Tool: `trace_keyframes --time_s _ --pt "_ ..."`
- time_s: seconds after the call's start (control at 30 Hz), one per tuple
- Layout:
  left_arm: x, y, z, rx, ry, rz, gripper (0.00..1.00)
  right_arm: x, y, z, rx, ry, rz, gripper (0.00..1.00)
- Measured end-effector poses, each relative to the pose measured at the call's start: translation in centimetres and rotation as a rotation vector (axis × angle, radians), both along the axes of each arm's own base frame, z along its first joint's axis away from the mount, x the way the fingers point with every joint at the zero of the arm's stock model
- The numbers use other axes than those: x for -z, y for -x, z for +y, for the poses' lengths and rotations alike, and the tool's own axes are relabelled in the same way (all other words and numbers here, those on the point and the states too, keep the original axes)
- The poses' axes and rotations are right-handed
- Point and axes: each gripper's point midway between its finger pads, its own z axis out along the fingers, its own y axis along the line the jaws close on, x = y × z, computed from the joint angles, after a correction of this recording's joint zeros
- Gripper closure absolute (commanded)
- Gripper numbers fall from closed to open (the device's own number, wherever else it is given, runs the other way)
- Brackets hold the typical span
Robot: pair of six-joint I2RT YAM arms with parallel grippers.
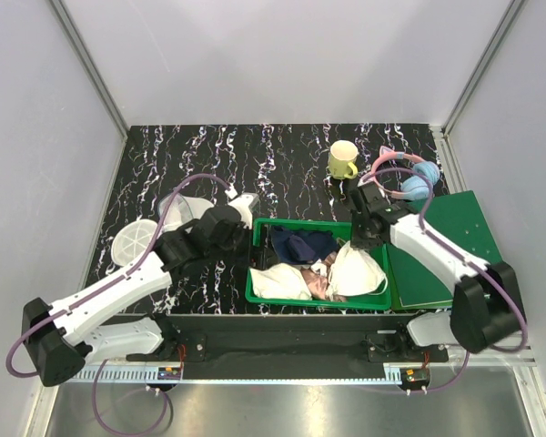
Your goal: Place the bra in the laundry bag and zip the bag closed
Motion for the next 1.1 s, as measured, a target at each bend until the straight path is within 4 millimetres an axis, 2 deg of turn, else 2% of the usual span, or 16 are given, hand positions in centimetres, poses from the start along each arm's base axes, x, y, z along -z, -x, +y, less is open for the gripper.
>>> trace_keyframes --time_s 0.33,0.5,0.7,0.9,1.0,1.1 --pt "-1.6 -1.2 1.4 -0.069 0.140 0.037 0.17 -10.8 -2.9 0.8 -0.046 -0.100 -0.336 1.00" --pt "-4.0 -0.9 1.7 -0.067 0.224 0.005 0.15 -16.0 -4.6 2.0 -0.068 -0.161 -0.442 1.00" --pt "-6.8 -0.6 2.8 -0.087 0.299 -0.048 0.05 -22.0 -7.1 4.0 -0.095 -0.245 -0.548 1.00" --pt "-11.1 -2.2 3.3 -0.113 0.343 -0.119 0.01 -24.0 -8.9 5.8 -0.126 -0.291 -0.564 1.00" --pt "-12.8 -4.0 3.3 -0.131 0.346 -0.148 0.01 -24.2 -10.3 7.2 -0.153 -0.321 -0.554 1.00" --pt "-13.2 -6.7 3.0 -0.152 0.329 -0.134 0.01 -23.5 -11.7 8.8 -0.183 -0.353 -0.526 1.00"
